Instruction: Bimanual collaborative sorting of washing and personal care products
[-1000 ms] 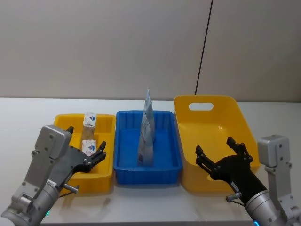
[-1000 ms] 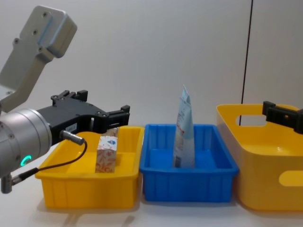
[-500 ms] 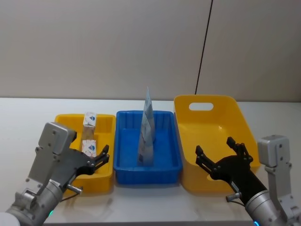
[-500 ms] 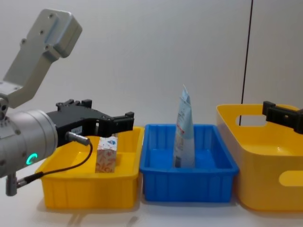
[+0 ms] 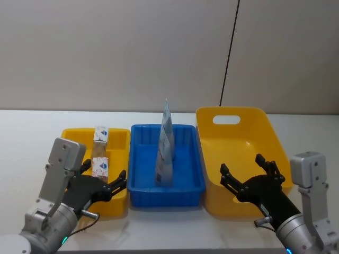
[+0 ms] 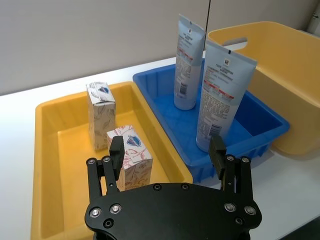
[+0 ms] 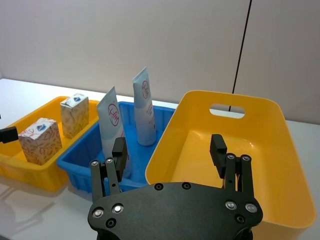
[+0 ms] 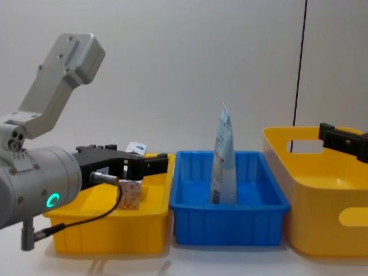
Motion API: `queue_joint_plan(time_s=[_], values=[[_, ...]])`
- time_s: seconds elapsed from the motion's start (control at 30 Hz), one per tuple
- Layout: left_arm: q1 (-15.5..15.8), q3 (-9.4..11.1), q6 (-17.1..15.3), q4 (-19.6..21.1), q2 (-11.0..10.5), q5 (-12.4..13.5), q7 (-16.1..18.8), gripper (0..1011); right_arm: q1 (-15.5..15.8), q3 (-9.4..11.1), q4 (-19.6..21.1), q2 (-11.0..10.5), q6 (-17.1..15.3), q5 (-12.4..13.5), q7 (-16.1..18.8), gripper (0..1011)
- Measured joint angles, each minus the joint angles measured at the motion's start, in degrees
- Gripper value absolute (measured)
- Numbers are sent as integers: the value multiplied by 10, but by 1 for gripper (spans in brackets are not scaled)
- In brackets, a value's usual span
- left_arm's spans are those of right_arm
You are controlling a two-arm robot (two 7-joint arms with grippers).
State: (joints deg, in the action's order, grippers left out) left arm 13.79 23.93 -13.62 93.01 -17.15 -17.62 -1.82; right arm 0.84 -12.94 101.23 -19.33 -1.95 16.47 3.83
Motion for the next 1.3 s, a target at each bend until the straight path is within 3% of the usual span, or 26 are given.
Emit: queue_joint_plan(time_s=[0.47,0.87,1.3], values=[[14,-6,-28,-28,19,-1,9,1001,0,0,0,0,0,0,0,1003],[45,8,-68,-52,26,23,13,1002,0,0,0,0,0,0,0,1003],[67,19,-88,-80,40,40,11,1001,0,0,0,0,0,0,0,1003]])
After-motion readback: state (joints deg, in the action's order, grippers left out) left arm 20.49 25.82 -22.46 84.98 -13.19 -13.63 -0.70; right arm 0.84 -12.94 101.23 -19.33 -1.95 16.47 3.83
